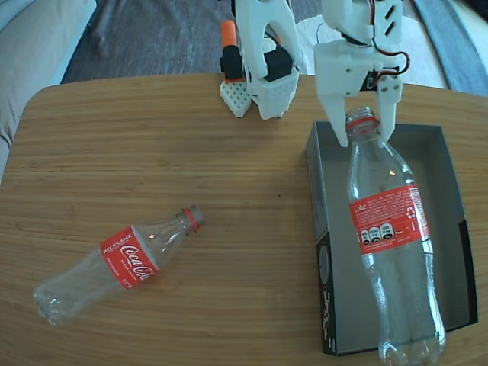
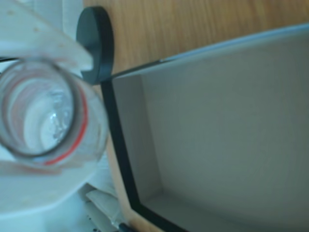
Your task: Grasp the bottles and put them in the box.
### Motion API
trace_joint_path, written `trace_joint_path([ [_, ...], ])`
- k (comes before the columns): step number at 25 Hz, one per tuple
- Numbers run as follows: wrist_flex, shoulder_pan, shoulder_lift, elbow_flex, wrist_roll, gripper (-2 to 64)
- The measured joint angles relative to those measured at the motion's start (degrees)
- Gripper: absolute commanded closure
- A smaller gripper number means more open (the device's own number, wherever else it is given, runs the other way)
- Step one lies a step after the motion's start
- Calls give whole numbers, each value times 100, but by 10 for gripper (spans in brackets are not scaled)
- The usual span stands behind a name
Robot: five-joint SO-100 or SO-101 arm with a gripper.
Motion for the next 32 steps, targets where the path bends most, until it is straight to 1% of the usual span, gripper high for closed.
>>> trace_joint_path([
  [4,53,9,44,0,9,618],
  [9,510,18,70,-237,9,618],
  [13,571,-18,70,-475,114,618],
  [20,571,-378,70,-932,1020,618],
  [23,571,-404,70,-940,1564,618],
  [28,571,-729,70,-940,2540,618],
  [32,571,-773,70,-940,3173,618],
])
